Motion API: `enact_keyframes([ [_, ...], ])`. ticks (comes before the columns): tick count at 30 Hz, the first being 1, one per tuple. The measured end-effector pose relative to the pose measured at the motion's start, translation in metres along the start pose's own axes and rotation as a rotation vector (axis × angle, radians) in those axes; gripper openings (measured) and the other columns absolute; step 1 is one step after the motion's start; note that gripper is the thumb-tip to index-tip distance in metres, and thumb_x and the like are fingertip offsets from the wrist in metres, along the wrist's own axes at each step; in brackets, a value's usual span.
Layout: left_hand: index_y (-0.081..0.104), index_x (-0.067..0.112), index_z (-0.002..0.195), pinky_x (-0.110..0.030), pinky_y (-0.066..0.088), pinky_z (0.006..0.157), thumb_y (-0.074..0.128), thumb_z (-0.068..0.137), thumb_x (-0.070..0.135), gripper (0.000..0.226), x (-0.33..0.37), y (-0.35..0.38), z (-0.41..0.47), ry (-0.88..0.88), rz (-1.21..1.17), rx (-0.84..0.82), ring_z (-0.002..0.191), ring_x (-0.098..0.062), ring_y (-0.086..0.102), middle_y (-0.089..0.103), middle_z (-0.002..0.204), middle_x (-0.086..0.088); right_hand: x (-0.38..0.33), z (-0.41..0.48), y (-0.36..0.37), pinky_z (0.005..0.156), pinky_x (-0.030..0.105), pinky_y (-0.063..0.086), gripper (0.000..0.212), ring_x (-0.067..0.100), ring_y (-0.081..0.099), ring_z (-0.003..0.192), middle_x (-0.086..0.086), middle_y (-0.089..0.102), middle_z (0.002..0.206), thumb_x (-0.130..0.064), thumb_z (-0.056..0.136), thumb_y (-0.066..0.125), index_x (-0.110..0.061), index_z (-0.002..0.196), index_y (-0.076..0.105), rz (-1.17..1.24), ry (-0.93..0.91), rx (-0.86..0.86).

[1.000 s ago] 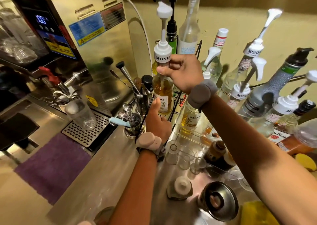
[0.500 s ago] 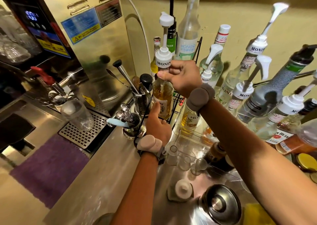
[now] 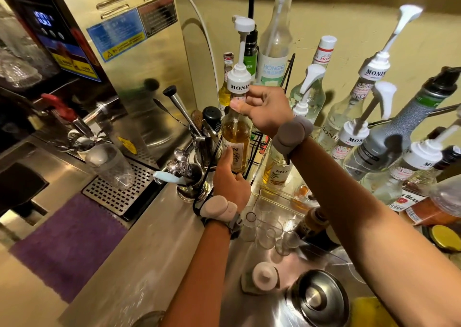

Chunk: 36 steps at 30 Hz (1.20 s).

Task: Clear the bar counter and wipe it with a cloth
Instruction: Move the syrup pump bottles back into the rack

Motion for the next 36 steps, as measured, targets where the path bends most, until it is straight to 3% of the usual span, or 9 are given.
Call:
enact_keyframes([
  [2, 0.03, 0.019, 0.151, -0.036, 0.034, 0.116, 0.048, 0.086, -0.01, 0.073, 0.0, 0.0, 0.001, 0.004, -0.002, -0.004, 0.142, -0.014, 0.034, 0.036, 0.154, 0.001, -0.001, 0.001, 0.002, 0.086, 0.02, 0.055, 0.03, -0.003, 0.066, 0.079, -0.008, 0.074, 0.087, -0.014, 0.085, 0.077, -0.01, 0.115, 0.072, 0.02, 0.019, -0.006],
  [5, 0.028, 0.02, 0.151, -0.036, 0.035, 0.115, 0.049, 0.087, -0.009, 0.074, -0.001, -0.001, 0.002, 0.005, 0.002, -0.013, 0.142, -0.014, 0.035, 0.036, 0.155, 0.002, 0.0, 0.003, 0.007, 0.078, 0.014, 0.054, 0.025, -0.009, 0.063, 0.072, -0.016, 0.068, 0.077, -0.016, 0.086, 0.076, -0.013, 0.11, 0.072, 0.013, 0.034, -0.002],
  [8, 0.028, 0.02, 0.152, -0.037, 0.039, 0.113, 0.051, 0.087, -0.007, 0.074, -0.002, -0.003, 0.003, 0.003, 0.001, -0.018, 0.14, -0.014, 0.038, 0.035, 0.155, 0.003, 0.001, 0.002, 0.01, 0.089, 0.021, 0.055, 0.038, -0.004, 0.061, 0.077, -0.018, 0.066, 0.078, -0.019, 0.086, 0.077, -0.011, 0.122, 0.069, 0.019, 0.046, 0.012],
  [11, 0.029, 0.019, 0.151, -0.038, 0.039, 0.112, 0.052, 0.089, -0.005, 0.071, -0.001, -0.002, 0.003, 0.011, 0.011, -0.013, 0.139, -0.015, 0.038, 0.035, 0.155, 0.003, 0.003, 0.002, 0.01, 0.09, 0.022, 0.052, 0.039, -0.005, 0.055, 0.066, -0.026, 0.057, 0.055, -0.021, 0.086, 0.077, -0.012, 0.122, 0.069, 0.012, 0.06, 0.019],
  [17, 0.037, 0.019, 0.147, -0.036, 0.043, 0.108, 0.053, 0.09, -0.002, 0.063, 0.004, -0.001, -0.002, 0.034, 0.009, 0.037, 0.134, -0.015, 0.046, 0.041, 0.15, 0.0, 0.002, 0.002, 0.01, 0.083, 0.029, 0.051, 0.016, 0.0, 0.046, 0.058, -0.025, 0.05, 0.043, -0.029, 0.084, 0.078, -0.027, 0.081, 0.063, -0.005, 0.103, 0.03],
  [23, 0.045, 0.018, 0.142, -0.028, 0.048, 0.099, 0.056, 0.091, 0.006, 0.054, 0.005, -0.004, -0.004, 0.078, 0.005, 0.08, 0.118, -0.009, 0.056, 0.051, 0.141, 0.001, 0.006, 0.0, 0.013, 0.083, 0.027, 0.052, 0.025, -0.006, 0.052, 0.046, -0.026, 0.052, 0.043, -0.028, 0.083, 0.079, -0.021, 0.1, 0.063, 0.059, 0.117, 0.061],
  [27, 0.051, 0.017, 0.137, -0.031, 0.05, 0.098, 0.06, 0.091, 0.015, 0.046, 0.01, -0.011, -0.011, 0.086, 0.007, 0.102, 0.113, -0.008, 0.058, 0.057, 0.133, 0.001, 0.003, -0.004, 0.014, 0.089, 0.032, 0.058, 0.037, -0.005, 0.059, 0.06, -0.024, 0.062, 0.054, -0.032, 0.079, 0.082, -0.021, 0.108, 0.063, 0.071, 0.132, 0.078],
  [32, 0.056, 0.014, 0.129, -0.034, 0.051, 0.094, 0.061, 0.092, 0.02, 0.038, 0.019, -0.021, -0.025, 0.104, 0.026, 0.115, 0.108, -0.013, 0.062, 0.059, 0.131, -0.002, -0.005, -0.019, 0.004, 0.099, 0.036, 0.055, 0.052, 0.017, 0.068, 0.107, 0.004, 0.07, 0.115, -0.035, 0.078, 0.082, -0.014, 0.121, 0.06, 0.007, 0.176, 0.138],
  [36, 0.064, 0.008, 0.119, -0.035, 0.054, 0.086, 0.06, 0.09, 0.015, 0.03, 0.026, -0.031, -0.043, 0.176, 0.078, 0.121, 0.101, -0.022, 0.066, 0.065, 0.121, -0.01, -0.012, -0.049, -0.01, 0.092, 0.033, 0.057, 0.036, 0.017, 0.069, 0.1, 0.001, 0.072, 0.108, -0.032, 0.082, 0.079, -0.017, 0.112, 0.065, -0.055, 0.21, 0.15],
])
Point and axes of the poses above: each hand's wrist, its own z-axis towards the middle knuckle, its own y-axis out of the palm, x = y × z, the point moved 1 cm from there along z, towards the middle knuckle
